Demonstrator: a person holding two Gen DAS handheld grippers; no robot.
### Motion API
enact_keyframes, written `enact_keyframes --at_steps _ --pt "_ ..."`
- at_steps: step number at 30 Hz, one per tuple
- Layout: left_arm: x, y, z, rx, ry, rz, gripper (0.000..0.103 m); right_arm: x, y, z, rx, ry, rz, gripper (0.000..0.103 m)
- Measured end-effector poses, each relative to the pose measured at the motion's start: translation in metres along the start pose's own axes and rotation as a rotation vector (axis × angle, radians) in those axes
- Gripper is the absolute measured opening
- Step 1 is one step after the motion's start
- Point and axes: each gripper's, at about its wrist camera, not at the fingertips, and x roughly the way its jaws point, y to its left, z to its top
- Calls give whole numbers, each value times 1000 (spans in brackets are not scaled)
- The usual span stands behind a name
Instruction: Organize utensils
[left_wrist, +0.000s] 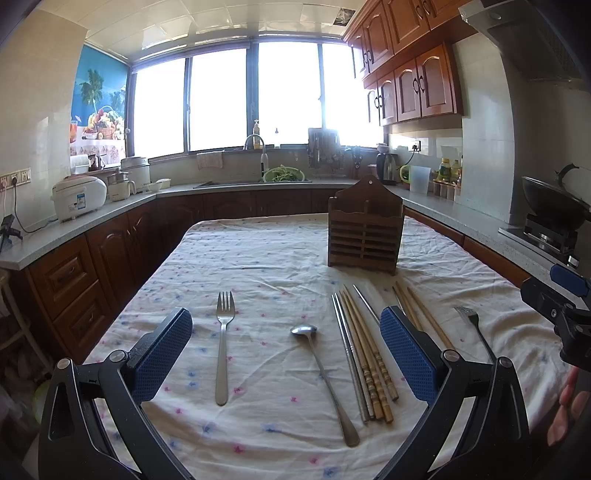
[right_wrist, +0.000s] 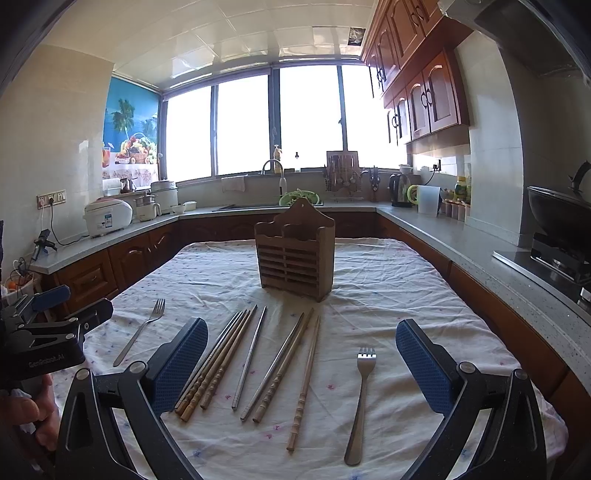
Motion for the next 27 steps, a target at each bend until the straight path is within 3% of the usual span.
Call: enact_keyframes --at_steps 14,27 --pt "-2 4 1 -2 7 -6 103 1 2 3 0 5 11 103" --pt "33 16 3 -74 145 -57 103 22 -5 11 26 73 59 102"
